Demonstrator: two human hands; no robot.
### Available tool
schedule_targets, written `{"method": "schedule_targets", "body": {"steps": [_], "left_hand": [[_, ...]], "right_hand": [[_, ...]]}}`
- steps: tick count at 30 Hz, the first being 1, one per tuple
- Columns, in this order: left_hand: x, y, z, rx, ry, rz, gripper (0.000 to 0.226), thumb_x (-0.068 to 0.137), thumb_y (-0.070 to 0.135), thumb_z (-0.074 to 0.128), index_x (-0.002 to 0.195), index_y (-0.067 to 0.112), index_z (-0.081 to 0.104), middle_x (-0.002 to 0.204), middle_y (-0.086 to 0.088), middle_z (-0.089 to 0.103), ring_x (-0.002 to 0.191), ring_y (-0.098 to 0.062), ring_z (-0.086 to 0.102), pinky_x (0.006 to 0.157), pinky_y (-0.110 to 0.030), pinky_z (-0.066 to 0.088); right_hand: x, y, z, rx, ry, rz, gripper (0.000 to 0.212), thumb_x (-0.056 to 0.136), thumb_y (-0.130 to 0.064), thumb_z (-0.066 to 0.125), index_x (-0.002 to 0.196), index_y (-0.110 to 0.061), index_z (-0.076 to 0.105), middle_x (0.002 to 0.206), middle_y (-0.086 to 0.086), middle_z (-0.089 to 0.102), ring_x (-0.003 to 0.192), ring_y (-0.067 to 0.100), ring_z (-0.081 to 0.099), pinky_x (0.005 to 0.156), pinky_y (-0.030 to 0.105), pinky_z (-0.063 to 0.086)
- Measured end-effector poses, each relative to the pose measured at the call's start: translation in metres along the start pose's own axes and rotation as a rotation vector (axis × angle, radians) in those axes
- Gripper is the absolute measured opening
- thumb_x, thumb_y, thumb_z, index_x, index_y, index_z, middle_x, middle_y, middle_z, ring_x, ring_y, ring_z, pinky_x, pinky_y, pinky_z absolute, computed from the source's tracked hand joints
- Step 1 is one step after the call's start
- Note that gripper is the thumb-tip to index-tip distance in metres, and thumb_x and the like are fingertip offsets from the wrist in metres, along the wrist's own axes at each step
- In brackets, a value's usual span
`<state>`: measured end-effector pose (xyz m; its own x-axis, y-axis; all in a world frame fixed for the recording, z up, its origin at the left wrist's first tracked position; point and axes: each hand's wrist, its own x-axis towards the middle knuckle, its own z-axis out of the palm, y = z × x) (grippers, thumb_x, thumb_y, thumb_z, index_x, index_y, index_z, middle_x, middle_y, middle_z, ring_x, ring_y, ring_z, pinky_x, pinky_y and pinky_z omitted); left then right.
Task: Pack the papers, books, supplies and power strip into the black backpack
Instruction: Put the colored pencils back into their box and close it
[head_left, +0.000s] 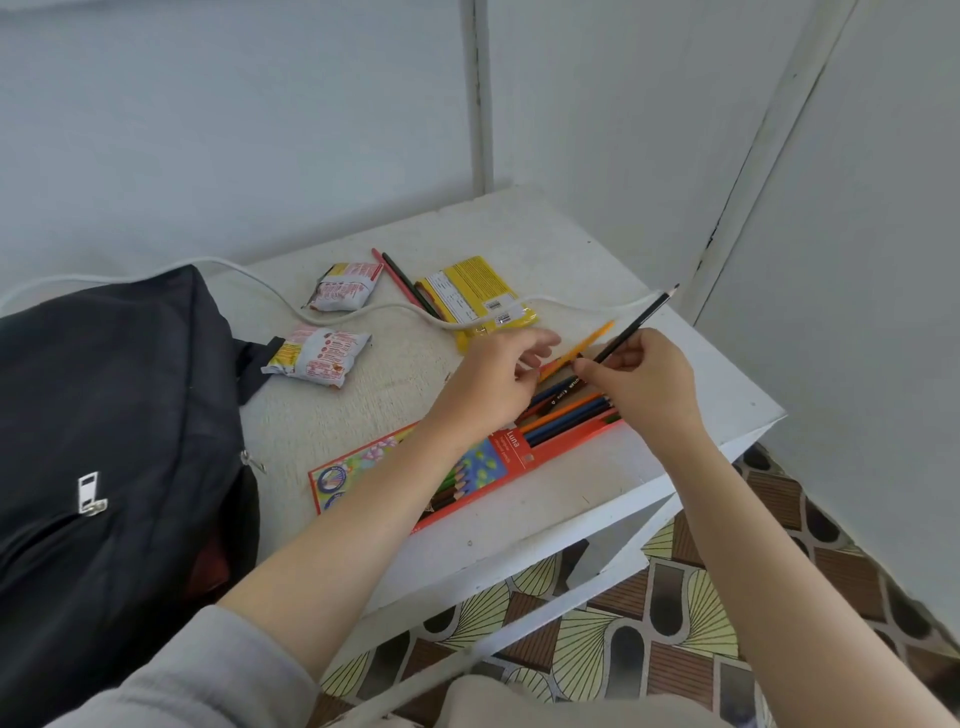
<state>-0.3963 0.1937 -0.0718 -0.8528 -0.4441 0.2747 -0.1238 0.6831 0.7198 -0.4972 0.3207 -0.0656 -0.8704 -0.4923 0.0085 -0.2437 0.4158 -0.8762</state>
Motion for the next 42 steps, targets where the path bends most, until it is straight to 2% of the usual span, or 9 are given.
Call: {"method": "schedule_targets", "body": {"steps": [5,14,19,22,25,31,35,39,42], "left_hand": [[-0.015,-0.003,0.0,0.137,0.016,0.053,0.033,0.085,0.0,0.057,0.113,0.013,0.067,0.106,-0.001,0.068,0.101,-0.01,0.057,0.087,-0.017,0.039],[-0.029,-0.008,0.004,0.377,0.003,0.13,0.039,0.083,0.032,0.058,0.116,0.012,0.067,0.126,-0.008,0.06,0.118,-0.027,0.051,0.097,-0.038,0.035],[-0.036,-0.009,0.004,0.431,0.029,0.124,0.031,0.083,0.029,0.057,0.103,0.011,0.073,0.117,-0.009,0.065,0.111,-0.027,0.056,0.094,-0.039,0.04],[-0.038,-0.008,0.002,0.406,0.106,0.137,0.023,0.083,0.025,0.058,0.085,0.009,0.074,0.104,-0.005,0.067,0.103,-0.021,0.058,0.088,-0.032,0.042],[-0.041,-0.007,-0.001,0.375,0.156,0.13,0.026,0.086,0.029,0.051,0.075,0.009,0.065,0.093,-0.003,0.065,0.095,-0.018,0.057,0.079,-0.032,0.047],[-0.039,-0.007,0.001,0.443,0.017,0.129,0.045,0.091,0.038,0.043,0.122,0.012,0.062,0.13,-0.009,0.056,0.122,-0.024,0.047,0.098,-0.035,0.038],[-0.04,-0.007,0.002,0.44,0.036,0.133,0.038,0.089,0.034,0.044,0.096,0.012,0.074,0.125,-0.01,0.061,0.118,-0.026,0.051,0.094,-0.038,0.04],[-0.041,-0.007,0.001,0.418,0.103,0.147,0.036,0.086,0.031,0.045,0.078,0.009,0.073,0.111,-0.007,0.066,0.109,-0.022,0.056,0.09,-0.031,0.04],[-0.042,-0.008,0.001,0.387,0.124,0.135,0.036,0.085,0.032,0.045,0.084,0.009,0.072,0.106,-0.004,0.066,0.106,-0.019,0.056,0.088,-0.028,0.039]], "right_hand": [[0.003,-0.001,-0.005,-0.405,-0.059,0.073,0.043,0.072,-0.059,0.067,0.085,-0.021,0.054,0.078,-0.01,0.059,0.08,0.016,0.053,0.078,0.034,0.028],[-0.003,-0.001,-0.002,-0.605,-0.002,0.016,0.073,0.064,-0.067,0.068,0.111,-0.016,0.043,0.106,0.003,0.059,0.103,0.029,0.053,0.079,0.038,0.027],[-0.008,0.005,-0.003,-0.58,0.111,-0.176,0.081,0.077,-0.066,0.056,0.141,-0.022,0.034,0.139,0.009,0.042,0.127,0.031,0.036,0.1,0.042,0.029],[-0.007,0.012,-0.003,-0.791,0.009,-0.224,0.074,0.089,-0.065,0.028,0.149,-0.022,0.019,0.157,0.01,0.013,0.145,0.028,0.008,0.113,0.055,0.004],[-0.01,0.019,0.0,-0.903,-0.122,-0.267,0.068,0.093,-0.059,0.012,0.15,-0.021,0.01,0.159,0.005,0.004,0.146,0.024,-0.005,0.107,0.062,-0.015],[-0.026,0.017,0.007,-0.855,-0.228,-0.437,0.086,0.081,-0.063,-0.008,0.149,-0.02,0.022,0.156,-0.003,0.023,0.145,0.011,0.012,0.105,0.058,-0.021],[-0.031,0.013,0.007,-0.601,-0.194,-0.485,0.081,0.084,-0.06,0.0,0.146,-0.019,0.033,0.147,-0.003,0.042,0.14,0.009,0.027,0.11,0.049,-0.019],[-0.019,0.017,0.007,-0.796,-0.178,-0.457,0.086,0.081,-0.059,-0.008,0.149,-0.015,0.019,0.155,-0.001,0.026,0.145,0.012,0.012,0.108,0.052,-0.02],[-0.018,0.02,0.01,-0.918,-0.203,-0.471,0.089,0.079,-0.061,-0.012,0.149,-0.017,0.023,0.155,-0.004,0.027,0.145,0.011,0.01,0.104,0.056,-0.024]]}}
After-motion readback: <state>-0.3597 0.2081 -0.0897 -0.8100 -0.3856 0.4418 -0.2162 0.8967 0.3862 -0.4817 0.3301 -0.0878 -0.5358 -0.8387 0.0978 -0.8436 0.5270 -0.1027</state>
